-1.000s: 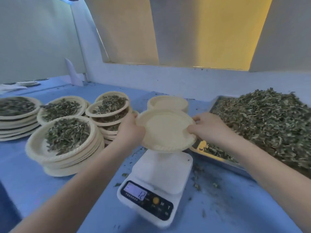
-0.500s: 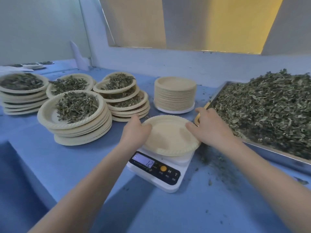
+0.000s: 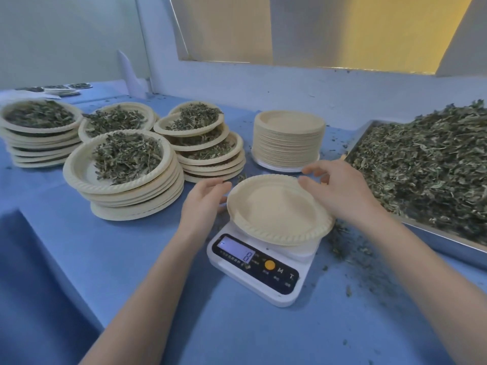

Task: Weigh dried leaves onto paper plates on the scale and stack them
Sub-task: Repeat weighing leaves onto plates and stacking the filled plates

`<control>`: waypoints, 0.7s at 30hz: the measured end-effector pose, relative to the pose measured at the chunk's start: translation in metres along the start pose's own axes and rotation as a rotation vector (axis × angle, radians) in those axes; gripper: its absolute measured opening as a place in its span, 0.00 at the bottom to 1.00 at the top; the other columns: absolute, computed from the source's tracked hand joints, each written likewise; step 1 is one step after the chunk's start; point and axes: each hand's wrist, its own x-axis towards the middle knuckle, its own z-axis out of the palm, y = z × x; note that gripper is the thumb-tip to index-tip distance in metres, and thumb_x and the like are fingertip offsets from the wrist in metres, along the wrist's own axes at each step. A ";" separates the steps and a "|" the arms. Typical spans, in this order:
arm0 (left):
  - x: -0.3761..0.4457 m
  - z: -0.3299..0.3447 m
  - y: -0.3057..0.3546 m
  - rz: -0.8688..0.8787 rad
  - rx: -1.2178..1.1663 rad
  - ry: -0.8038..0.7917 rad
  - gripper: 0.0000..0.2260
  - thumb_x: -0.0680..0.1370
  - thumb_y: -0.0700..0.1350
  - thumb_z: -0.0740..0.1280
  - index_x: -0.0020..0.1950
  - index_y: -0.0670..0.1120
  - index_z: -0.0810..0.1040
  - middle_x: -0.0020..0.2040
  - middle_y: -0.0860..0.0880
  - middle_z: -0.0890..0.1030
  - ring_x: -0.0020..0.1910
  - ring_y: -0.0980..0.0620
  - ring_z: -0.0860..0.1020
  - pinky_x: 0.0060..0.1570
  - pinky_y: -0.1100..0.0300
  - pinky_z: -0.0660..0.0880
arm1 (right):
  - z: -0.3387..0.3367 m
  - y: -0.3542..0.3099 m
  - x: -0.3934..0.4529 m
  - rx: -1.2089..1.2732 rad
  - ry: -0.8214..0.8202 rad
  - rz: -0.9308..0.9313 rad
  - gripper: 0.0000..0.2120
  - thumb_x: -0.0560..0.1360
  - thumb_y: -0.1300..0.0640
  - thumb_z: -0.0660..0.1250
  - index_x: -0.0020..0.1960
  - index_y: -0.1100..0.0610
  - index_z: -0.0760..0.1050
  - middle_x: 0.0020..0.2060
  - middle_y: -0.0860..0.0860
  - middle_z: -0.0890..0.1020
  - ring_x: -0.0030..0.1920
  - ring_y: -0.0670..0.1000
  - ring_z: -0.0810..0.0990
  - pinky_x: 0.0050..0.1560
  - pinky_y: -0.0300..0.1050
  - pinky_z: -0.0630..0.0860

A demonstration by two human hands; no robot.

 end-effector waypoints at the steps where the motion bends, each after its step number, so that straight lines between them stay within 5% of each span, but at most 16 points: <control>1: 0.000 -0.001 -0.001 -0.005 0.005 -0.009 0.11 0.75 0.48 0.68 0.55 0.48 0.78 0.52 0.47 0.82 0.49 0.50 0.82 0.52 0.51 0.78 | 0.000 0.001 0.000 0.001 -0.008 0.002 0.13 0.75 0.46 0.65 0.57 0.48 0.77 0.54 0.50 0.76 0.55 0.49 0.74 0.54 0.46 0.68; 5: -0.001 -0.003 -0.001 -0.017 0.028 -0.059 0.11 0.74 0.51 0.68 0.53 0.49 0.79 0.51 0.47 0.82 0.50 0.48 0.81 0.54 0.48 0.78 | -0.002 0.005 0.000 0.029 -0.062 0.011 0.14 0.74 0.43 0.64 0.57 0.46 0.77 0.57 0.48 0.77 0.55 0.47 0.74 0.57 0.47 0.69; 9: -0.007 0.000 0.000 0.021 0.111 -0.093 0.22 0.67 0.58 0.68 0.56 0.49 0.78 0.51 0.51 0.82 0.50 0.50 0.81 0.54 0.51 0.77 | -0.008 0.007 0.000 0.074 -0.150 0.024 0.19 0.72 0.38 0.64 0.59 0.46 0.75 0.58 0.48 0.76 0.54 0.45 0.73 0.54 0.43 0.67; 15: -0.012 -0.003 0.000 0.032 0.134 -0.054 0.19 0.71 0.57 0.68 0.58 0.51 0.76 0.54 0.51 0.81 0.53 0.49 0.80 0.57 0.46 0.76 | -0.021 -0.003 -0.005 -0.040 -0.423 -0.008 0.45 0.59 0.25 0.59 0.71 0.47 0.65 0.70 0.46 0.67 0.69 0.49 0.66 0.69 0.51 0.63; 18: -0.017 0.004 0.010 0.280 0.316 0.022 0.18 0.74 0.53 0.68 0.63 0.51 0.74 0.61 0.54 0.77 0.62 0.54 0.73 0.63 0.53 0.70 | -0.031 -0.003 -0.008 0.036 -0.402 -0.033 0.45 0.59 0.26 0.59 0.72 0.46 0.64 0.62 0.42 0.71 0.61 0.45 0.69 0.54 0.39 0.66; 21: -0.015 0.037 0.040 0.618 0.634 -0.040 0.19 0.75 0.48 0.68 0.65 0.49 0.73 0.63 0.54 0.74 0.65 0.55 0.68 0.60 0.65 0.60 | -0.036 0.000 -0.008 0.076 -0.362 -0.065 0.42 0.62 0.27 0.60 0.72 0.44 0.64 0.66 0.44 0.69 0.65 0.42 0.67 0.56 0.38 0.63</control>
